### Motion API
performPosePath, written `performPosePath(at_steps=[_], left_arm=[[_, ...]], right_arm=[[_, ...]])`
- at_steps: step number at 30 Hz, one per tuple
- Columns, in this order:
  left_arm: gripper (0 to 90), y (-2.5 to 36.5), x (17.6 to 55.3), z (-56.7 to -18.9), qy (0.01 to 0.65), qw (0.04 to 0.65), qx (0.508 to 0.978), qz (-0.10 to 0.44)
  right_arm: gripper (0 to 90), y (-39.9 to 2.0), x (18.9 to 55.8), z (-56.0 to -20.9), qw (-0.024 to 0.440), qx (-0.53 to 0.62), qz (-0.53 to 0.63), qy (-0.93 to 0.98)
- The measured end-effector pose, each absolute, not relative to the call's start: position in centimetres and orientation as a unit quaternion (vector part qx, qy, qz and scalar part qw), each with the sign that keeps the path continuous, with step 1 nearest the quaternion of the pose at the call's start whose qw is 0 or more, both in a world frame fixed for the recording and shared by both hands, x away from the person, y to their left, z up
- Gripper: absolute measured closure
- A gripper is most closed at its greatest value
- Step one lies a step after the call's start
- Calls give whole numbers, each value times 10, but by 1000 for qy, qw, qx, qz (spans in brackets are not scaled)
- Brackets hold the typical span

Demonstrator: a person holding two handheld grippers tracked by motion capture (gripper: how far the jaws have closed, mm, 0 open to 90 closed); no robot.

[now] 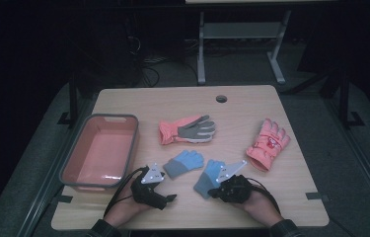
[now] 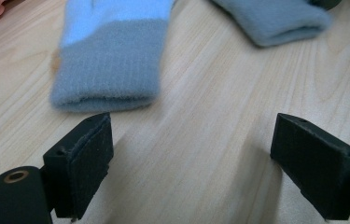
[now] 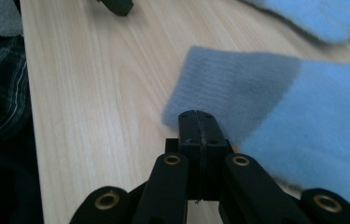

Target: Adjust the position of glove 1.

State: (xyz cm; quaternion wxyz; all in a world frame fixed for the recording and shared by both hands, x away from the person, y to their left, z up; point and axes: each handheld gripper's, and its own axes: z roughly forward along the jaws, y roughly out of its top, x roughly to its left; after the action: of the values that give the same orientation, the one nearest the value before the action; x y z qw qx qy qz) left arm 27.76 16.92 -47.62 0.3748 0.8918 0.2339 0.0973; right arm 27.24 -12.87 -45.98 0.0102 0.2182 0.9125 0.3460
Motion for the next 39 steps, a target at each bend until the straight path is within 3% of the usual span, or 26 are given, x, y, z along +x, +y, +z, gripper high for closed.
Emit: performPosePath(at_steps=[4,5,7,9,10,14,18,26,30,31,33,36,39], left_arm=[[125,169,278,-476,234,374,892,97],[124,169,277,-477,238,377,890,98],[124,169,277,-477,234,377,891,99],[124,168,278,-476,235,373,892,97],[124,167,278,-475,235,370,894,97],[134,164,278,-470,243,361,896,91],[135,160,282,-458,250,376,887,94],[221,147,306,-445,275,370,883,89],[341,145,324,-442,301,372,873,89],[411,145,331,-441,312,367,872,88],[429,144,336,-440,318,364,870,95],[543,144,346,-439,329,354,869,103],[598,145,353,-441,332,345,871,113]], right_arm=[[900,-129,274,-458,9,226,354,908],[825,-138,275,-458,21,231,362,903],[781,-141,274,-457,26,238,365,900],[572,-160,274,-456,55,269,372,887],[572,-160,274,-456,55,269,372,887],[378,-186,273,-458,85,304,380,870],[291,-206,270,-462,109,330,374,860],[253,-211,271,-472,116,339,367,859],[222,-210,270,-476,123,333,358,864],[221,-209,271,-477,120,331,363,863],[213,-209,271,-477,117,331,364,863],[177,-209,272,-481,119,321,380,859],[175,-209,273,-481,119,319,379,861]])
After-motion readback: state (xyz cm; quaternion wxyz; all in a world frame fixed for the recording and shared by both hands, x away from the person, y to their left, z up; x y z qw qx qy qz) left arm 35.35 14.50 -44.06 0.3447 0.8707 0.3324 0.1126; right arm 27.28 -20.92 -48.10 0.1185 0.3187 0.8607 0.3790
